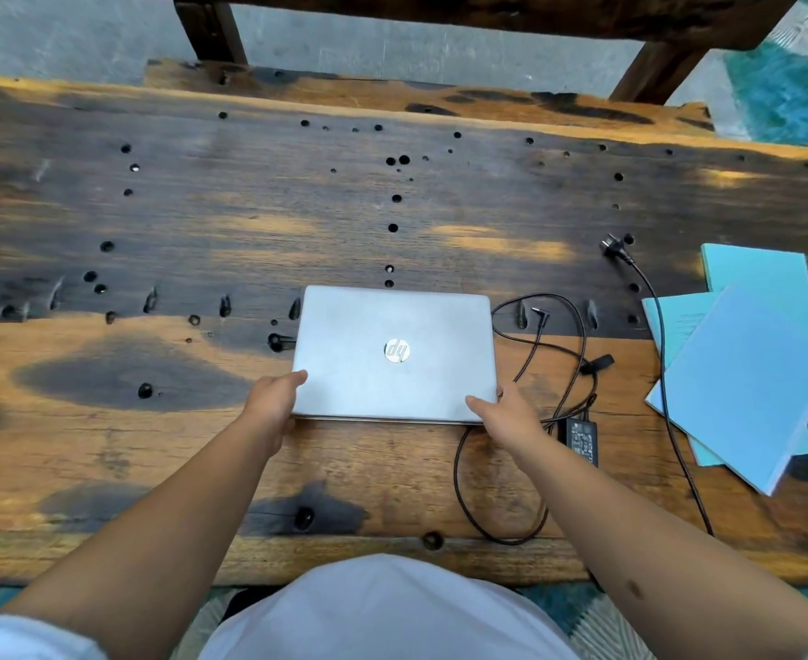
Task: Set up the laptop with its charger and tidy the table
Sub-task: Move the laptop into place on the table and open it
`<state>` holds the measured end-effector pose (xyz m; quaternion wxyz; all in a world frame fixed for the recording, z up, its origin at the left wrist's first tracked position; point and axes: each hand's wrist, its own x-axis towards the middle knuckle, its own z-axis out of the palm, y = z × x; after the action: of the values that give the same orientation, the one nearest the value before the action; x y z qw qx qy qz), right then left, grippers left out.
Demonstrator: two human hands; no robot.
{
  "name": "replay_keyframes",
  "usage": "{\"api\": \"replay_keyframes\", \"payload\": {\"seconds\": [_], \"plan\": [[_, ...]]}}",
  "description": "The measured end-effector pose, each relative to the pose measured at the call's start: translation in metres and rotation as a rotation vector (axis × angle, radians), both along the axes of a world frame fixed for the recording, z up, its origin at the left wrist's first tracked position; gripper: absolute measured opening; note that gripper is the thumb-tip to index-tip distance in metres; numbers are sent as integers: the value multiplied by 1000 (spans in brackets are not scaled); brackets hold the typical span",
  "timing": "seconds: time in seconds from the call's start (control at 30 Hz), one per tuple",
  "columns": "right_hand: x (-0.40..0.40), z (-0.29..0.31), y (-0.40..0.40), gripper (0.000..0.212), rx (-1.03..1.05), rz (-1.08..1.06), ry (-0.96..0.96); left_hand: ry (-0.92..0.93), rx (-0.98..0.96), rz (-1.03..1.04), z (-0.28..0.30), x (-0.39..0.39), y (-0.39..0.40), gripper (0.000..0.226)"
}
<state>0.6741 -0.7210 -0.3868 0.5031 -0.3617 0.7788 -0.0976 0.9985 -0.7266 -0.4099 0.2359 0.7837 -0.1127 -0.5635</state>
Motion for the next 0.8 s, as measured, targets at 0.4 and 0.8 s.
{"api": "replay_keyframes", "payload": {"seconds": [0.4, 0.8], "plan": [[71, 9, -3, 49, -370, 1254, 625, 38, 54, 68, 1, 12, 4, 30], [100, -13, -35, 16, -413, 1654, 577, 180, 19, 442, -1, 4, 17, 16]]}}
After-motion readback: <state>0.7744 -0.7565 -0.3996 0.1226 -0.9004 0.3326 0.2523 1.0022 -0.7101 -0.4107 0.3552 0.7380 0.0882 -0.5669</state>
